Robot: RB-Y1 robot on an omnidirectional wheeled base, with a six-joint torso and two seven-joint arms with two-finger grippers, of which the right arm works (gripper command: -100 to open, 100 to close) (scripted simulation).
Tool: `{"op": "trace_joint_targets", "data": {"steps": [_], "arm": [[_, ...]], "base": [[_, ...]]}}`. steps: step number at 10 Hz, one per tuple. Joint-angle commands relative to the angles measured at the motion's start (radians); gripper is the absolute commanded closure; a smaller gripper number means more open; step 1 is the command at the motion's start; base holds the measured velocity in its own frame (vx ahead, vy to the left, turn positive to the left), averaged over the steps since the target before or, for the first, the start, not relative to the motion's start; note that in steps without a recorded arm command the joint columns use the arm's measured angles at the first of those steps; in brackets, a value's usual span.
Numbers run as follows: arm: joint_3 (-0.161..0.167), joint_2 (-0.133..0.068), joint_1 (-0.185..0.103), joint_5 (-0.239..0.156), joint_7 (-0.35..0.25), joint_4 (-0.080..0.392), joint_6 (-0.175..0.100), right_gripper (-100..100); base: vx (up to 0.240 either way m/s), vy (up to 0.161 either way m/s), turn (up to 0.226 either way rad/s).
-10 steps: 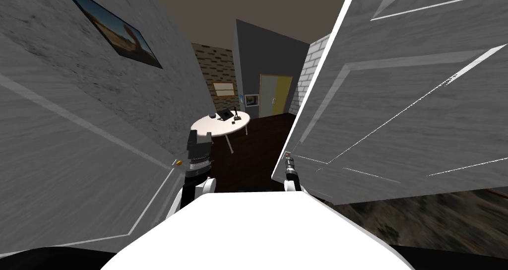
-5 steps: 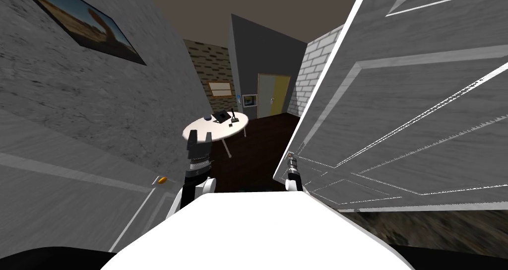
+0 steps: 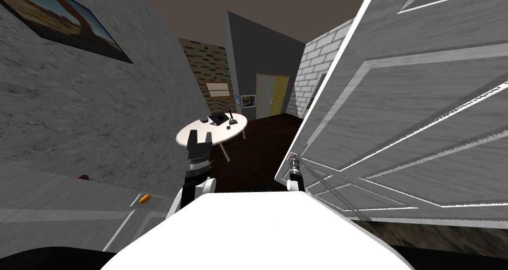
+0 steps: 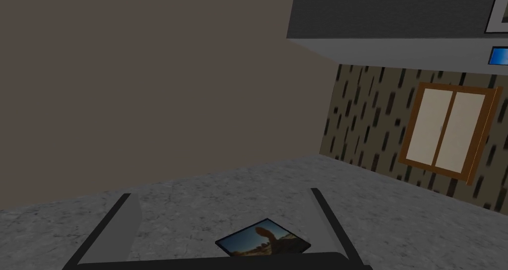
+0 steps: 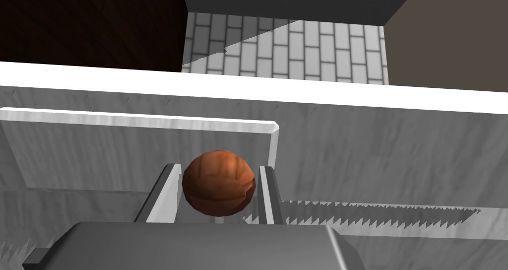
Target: Push the door open
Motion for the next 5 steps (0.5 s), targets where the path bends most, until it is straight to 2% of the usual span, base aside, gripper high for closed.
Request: {"op": "trace_joint_targets", "data": {"steps": [1,4,5], "arm": [[-0.021,-0.013,-0.01,-0.011,0.003,0.015,-0.015,100],[-0.06,-0.015,-0.008,-0.032,0.016,0.016,-0.016,100],[-0.06,-0.015,-0.008,-0.032,0.016,0.016,-0.016,100]], "base": [[0.214,0.003,-0.049],[0.235,-0.012,-0.056],[0.148,0.008,-0.029]]}}
